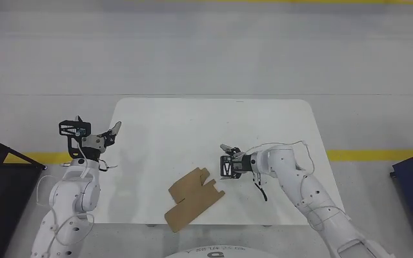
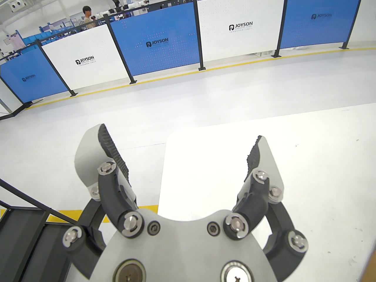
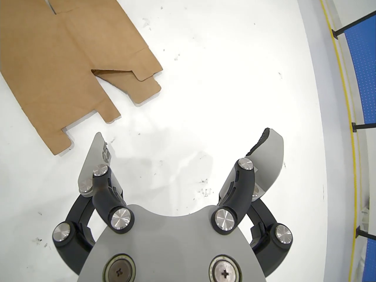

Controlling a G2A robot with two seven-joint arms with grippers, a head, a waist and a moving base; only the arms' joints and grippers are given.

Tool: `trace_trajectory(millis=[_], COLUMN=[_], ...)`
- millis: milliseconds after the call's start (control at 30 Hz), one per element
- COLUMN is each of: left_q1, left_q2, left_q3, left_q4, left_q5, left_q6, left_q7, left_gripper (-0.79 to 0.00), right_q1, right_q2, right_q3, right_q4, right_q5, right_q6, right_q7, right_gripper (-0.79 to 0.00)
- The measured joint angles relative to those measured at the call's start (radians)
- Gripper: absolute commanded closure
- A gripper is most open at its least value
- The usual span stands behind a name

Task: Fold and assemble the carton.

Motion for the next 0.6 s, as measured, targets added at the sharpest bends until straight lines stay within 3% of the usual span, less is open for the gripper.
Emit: trace_trajectory(millis=[200,600], left_q1=[0.0,0.0], left_q2=[0.0,0.0], left_q3=[0.0,0.0], left_q4=[0.0,0.0], left_q5=[0.0,0.0], left_q6=[0.0,0.0], left_q7=[0.0,0.0], left_gripper=[-0.785,-0.785], right_q1=[0.017,0.088], right_q2=[-0.001,-0.037], right_q3=[-0.046,-0.184], right_q4=[0.015,0.089], right_q5=[-0.008,0.019], right_q6=[-0.023,0.02], right_q7=[-0.01,0.083], right_gripper=[-0.785,-0.785])
